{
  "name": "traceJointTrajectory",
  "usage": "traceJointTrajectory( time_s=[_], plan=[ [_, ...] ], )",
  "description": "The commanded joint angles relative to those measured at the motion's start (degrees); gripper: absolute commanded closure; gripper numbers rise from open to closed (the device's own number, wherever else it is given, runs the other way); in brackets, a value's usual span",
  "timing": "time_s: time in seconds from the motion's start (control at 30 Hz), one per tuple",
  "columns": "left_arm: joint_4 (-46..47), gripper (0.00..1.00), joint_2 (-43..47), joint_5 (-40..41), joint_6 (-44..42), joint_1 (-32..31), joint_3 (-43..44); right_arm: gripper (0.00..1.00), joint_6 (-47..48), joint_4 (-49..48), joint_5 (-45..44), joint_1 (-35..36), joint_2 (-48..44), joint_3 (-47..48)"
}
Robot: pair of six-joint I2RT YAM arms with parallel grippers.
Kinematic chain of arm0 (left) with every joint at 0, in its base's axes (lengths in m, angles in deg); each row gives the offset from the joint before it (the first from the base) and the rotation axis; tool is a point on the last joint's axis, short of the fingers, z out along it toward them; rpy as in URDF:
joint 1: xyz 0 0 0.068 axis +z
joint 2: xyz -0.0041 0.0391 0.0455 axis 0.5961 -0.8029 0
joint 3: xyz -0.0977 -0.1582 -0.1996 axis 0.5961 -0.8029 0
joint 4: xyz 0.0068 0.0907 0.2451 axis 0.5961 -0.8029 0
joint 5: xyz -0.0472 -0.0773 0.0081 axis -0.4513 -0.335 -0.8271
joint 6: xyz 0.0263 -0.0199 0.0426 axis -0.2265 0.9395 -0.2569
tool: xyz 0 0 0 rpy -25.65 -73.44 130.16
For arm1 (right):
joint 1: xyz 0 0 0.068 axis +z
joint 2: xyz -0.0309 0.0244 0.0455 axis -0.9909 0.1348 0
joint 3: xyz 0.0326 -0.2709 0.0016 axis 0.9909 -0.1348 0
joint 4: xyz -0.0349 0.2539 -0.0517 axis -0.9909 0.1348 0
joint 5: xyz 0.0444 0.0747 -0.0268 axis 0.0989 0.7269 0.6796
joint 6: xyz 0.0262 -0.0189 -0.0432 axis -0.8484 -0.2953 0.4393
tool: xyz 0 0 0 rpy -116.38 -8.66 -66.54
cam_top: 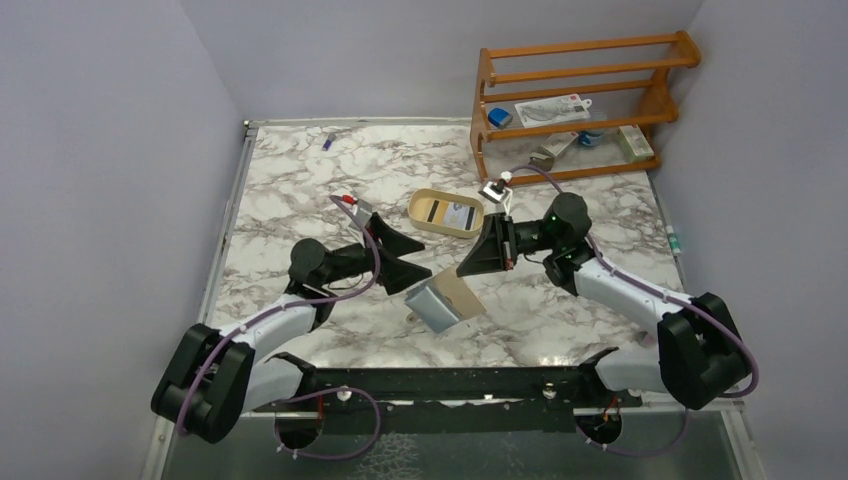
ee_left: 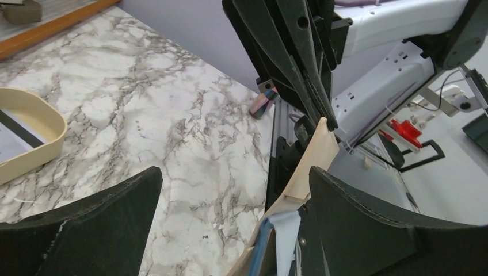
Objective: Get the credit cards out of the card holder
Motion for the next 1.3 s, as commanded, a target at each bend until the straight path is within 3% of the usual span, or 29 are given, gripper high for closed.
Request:
traceJointTrajectory(
  time_s=[0.0, 0.27, 0.47, 0.7, 0.9, 1.1, 1.27],
  plan=[
    [8.9, 0.03, -2.4, -8.3, -0.2, -0.6, 1.8, 0.99, -14.8, -18.1, 6.6, -0.8, 1.9, -1.9],
    [11.7, 0.05, -9.2, -15.6, -1.3, -7.1, 5.4, 0.99, -32.0, -40.9, 6.3, -2.1, 7.3, -4.1],
    [18.2, 0.07, -11.7, -16.6, 0.5, -8.3, 3.3, 0.99, -47.9, -61.2, 4.4, -2.9, 15.6, -4.7],
    [20.6, 0.15, -15.5, -16.7, 0.3, -10.2, 3.0, 0.99, -47.9, -61.3, 4.7, -2.9, 15.7, -2.7],
    [21.7, 0.14, -25.4, -14.2, 0.1, -13.5, 5.6, 0.99, -48.8, -61.3, 4.1, -2.9, 15.4, -1.3],
    [41.8, 0.16, -34.8, -14.8, 11.4, -14.0, 6.1, 0.99, -49.6, -61.2, 4.4, -3.1, 14.9, -1.0],
    [42.1, 0.27, -36.5, -14.5, 11.0, -14.0, 6.2, 0.99, -50.1, -61.2, 4.6, -3.8, 14.5, -0.8]
  ],
)
